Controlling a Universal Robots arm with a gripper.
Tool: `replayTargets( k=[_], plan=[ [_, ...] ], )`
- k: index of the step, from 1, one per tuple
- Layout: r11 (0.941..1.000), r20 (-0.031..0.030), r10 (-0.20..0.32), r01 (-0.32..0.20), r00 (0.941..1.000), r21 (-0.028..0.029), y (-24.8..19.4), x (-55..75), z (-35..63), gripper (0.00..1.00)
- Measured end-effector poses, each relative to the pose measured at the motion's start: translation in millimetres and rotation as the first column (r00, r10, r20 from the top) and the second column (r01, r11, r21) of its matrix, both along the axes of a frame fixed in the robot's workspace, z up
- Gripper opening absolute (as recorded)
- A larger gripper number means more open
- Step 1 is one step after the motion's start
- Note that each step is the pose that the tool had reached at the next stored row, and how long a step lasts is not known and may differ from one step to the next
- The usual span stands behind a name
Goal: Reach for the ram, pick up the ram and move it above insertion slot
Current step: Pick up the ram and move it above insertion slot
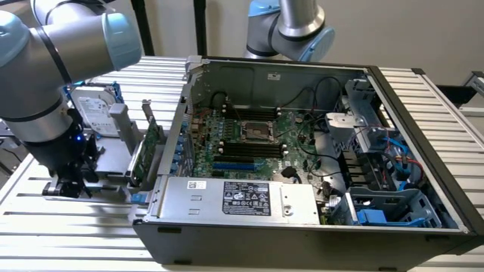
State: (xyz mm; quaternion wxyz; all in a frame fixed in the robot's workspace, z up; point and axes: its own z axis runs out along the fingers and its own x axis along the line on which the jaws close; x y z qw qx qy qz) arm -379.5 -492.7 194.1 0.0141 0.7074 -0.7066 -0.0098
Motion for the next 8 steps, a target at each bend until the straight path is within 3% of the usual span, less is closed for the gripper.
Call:
replayTargets(
  k=[8],
  plan=[
    [1.0000,0.0001,0.000,0.000,1.0000,0.0001,0.3,-2.4,-1.5,0.42]
  ],
)
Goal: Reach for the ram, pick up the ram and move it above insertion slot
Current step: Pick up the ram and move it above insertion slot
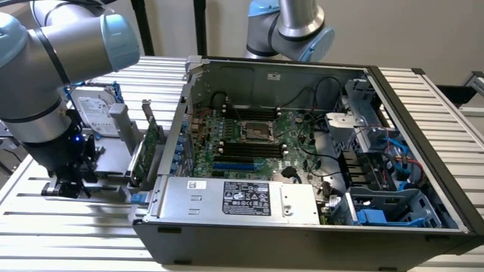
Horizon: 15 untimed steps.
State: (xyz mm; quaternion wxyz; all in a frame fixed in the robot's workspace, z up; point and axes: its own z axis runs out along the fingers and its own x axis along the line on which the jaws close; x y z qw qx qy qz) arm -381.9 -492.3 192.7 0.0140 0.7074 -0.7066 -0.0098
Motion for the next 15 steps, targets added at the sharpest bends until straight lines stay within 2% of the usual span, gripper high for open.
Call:
replayTargets(
  k=[2,4,5,7,15],
  plan=[
    [1.0000,-0.0001,0.000,0.000,1.0000,-0.0001,0.0,-0.1,-0.1,0.40],
    [1.0000,-0.0001,0.000,0.000,1.0000,-0.0001,0.0,-0.2,-0.1,0.27],
    [1.0000,-0.0001,0.000,0.000,1.0000,-0.0001,0.0,-0.2,-0.1,0.27],
    [1.0000,-0.0001,0.000,0.000,1.0000,-0.0001,0.0,-0.1,-0.1,0.16],
    [1.0000,0.0000,-0.004,0.004,1.0000,0.0001,0.0,-0.2,0.1,0.14]
  ],
)
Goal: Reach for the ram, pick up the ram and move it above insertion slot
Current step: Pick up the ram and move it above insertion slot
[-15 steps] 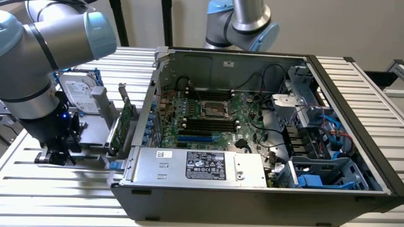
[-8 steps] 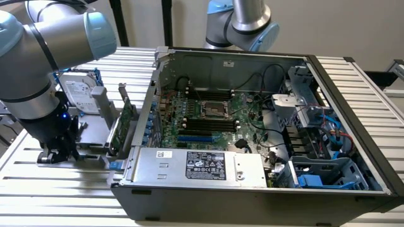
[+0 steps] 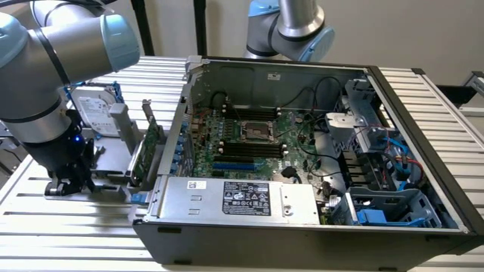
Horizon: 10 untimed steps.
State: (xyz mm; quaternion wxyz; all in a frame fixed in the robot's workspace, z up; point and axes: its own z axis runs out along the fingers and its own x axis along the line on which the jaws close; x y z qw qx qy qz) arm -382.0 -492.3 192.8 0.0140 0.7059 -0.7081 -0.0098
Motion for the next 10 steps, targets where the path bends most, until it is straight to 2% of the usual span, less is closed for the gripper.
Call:
replayTargets(
  k=[6,10],
  plan=[
    [1.0000,-0.0001,0.000,0.000,1.0000,0.0002,-0.1,0.0,6.8,0.14],
    [1.0000,-0.0003,0.000,0.000,1.0000,0.0001,-0.2,0.0,18.8,0.14]
  ],
)
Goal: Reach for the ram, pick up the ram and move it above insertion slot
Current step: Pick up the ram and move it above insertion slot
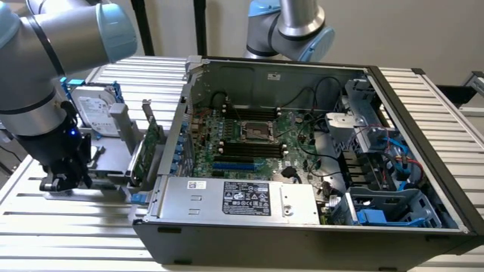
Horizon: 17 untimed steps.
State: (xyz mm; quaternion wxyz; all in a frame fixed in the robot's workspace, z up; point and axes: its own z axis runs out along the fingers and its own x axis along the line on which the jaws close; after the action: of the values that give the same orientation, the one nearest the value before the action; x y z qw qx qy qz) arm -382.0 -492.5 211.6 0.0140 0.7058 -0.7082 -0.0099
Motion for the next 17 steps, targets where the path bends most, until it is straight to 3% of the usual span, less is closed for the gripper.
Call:
replayTargets(
  k=[11,17],
  plan=[
    [1.0000,-0.0006,0.004,-0.004,1.0000,0.0002,-2.1,3.7,49.6,0.14],
    [0.9997,-0.0004,0.021,-0.021,0.9998,0.0132,-5.3,13.6,76.9,0.14]
  ],
)
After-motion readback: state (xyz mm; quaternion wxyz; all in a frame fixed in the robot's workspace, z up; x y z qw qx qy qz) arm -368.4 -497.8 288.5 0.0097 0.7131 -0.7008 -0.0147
